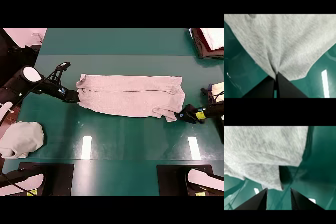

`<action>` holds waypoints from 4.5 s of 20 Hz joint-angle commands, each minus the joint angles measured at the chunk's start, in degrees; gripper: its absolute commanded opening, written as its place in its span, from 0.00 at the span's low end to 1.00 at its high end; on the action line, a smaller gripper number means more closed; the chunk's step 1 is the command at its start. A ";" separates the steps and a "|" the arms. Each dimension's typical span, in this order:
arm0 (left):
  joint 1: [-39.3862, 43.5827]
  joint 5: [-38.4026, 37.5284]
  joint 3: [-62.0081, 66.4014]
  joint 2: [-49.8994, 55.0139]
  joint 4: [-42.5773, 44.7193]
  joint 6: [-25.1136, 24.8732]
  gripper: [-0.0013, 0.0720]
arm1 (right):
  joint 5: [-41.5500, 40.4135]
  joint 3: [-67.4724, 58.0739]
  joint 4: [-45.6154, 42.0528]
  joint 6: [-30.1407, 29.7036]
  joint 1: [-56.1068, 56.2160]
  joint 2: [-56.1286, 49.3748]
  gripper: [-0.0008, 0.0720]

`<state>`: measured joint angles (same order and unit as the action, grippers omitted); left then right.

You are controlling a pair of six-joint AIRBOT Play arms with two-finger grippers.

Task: Fold the shirts.

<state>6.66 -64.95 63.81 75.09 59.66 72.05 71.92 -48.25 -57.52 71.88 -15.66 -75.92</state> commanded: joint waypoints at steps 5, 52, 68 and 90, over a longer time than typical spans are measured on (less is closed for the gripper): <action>-0.04 -0.61 0.11 -0.46 0.17 0.00 0.05 | -3.63 -1.36 0.52 -0.59 6.21 -2.69 0.32; -0.02 6.08 2.12 -7.28 8.44 17.53 0.59 | 13.86 -24.63 2.95 -3.48 0.79 -6.99 0.75; 0.02 2.78 2.01 -7.21 4.37 17.53 0.09 | 11.63 -12.13 7.06 -16.50 -0.57 -17.73 0.81; 25.22 9.92 27.15 29.79 -1.90 13.49 0.05 | 17.11 -42.71 14.38 2.32 25.66 -2.93 0.03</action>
<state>29.26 -55.37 85.32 98.85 57.84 85.65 87.99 -82.91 -43.66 70.37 3.66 -77.28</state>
